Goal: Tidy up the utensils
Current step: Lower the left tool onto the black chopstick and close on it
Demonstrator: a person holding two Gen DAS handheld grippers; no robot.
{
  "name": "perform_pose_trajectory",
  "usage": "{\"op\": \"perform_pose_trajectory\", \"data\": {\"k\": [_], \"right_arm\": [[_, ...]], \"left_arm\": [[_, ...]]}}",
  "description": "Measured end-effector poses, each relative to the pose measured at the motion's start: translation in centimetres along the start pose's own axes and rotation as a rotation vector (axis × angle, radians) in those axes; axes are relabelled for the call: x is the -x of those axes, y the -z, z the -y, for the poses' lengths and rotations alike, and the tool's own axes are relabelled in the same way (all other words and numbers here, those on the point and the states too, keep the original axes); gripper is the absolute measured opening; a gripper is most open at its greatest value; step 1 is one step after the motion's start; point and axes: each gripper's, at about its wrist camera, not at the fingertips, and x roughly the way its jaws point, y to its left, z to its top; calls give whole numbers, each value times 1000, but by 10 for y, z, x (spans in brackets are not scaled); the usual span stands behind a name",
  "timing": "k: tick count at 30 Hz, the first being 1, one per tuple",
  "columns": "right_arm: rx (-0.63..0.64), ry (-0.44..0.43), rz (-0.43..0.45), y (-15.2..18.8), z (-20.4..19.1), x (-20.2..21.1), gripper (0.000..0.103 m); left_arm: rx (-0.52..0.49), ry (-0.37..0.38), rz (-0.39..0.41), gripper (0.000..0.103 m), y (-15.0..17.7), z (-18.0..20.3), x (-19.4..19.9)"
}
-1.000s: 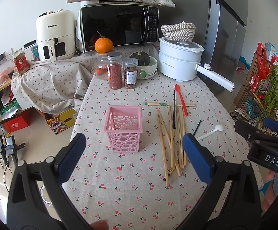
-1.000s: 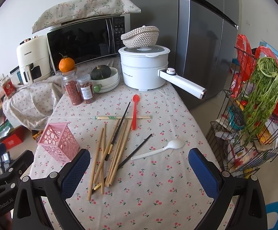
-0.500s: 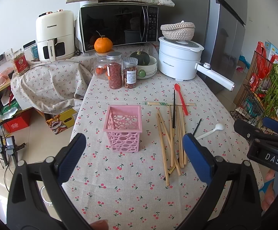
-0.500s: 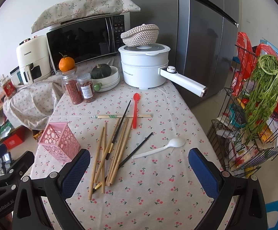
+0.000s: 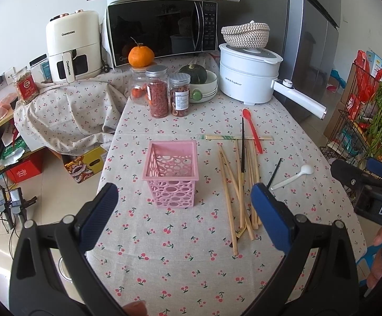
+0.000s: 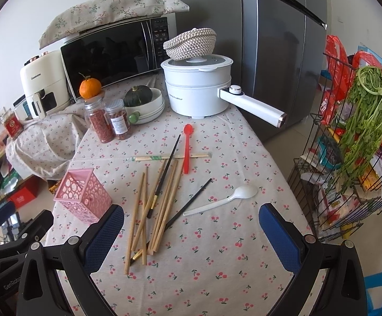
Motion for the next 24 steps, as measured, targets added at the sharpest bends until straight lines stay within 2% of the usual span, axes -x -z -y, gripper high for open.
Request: {"op": "perform_pose_trajectory", "data": {"k": [5,14,16,19,22,24], "right_arm": [[-68,-24,-56,-14,20,-13,103],[-179,-126,-179,-33,60,-56,101],[-202,-140,-200,-35,69,-66,92],[-235,-158,-250,-33,80,-83,80],[-278,-191,-298,-27,91,-99,75],[-290,-195,-319,-25,95,-107,75]], "left_arm": [[-1,39,-34,101,-10,-1,-5],[-62,151,-127,99,-54,23,-28],[-72,197,-182,94,-64,34,-45],[-77,257,-297,80,-74,55,-79],[-61,292,-403,64,-78,72,-119],[-46,307,-443,50,-80,82,-143]]}}
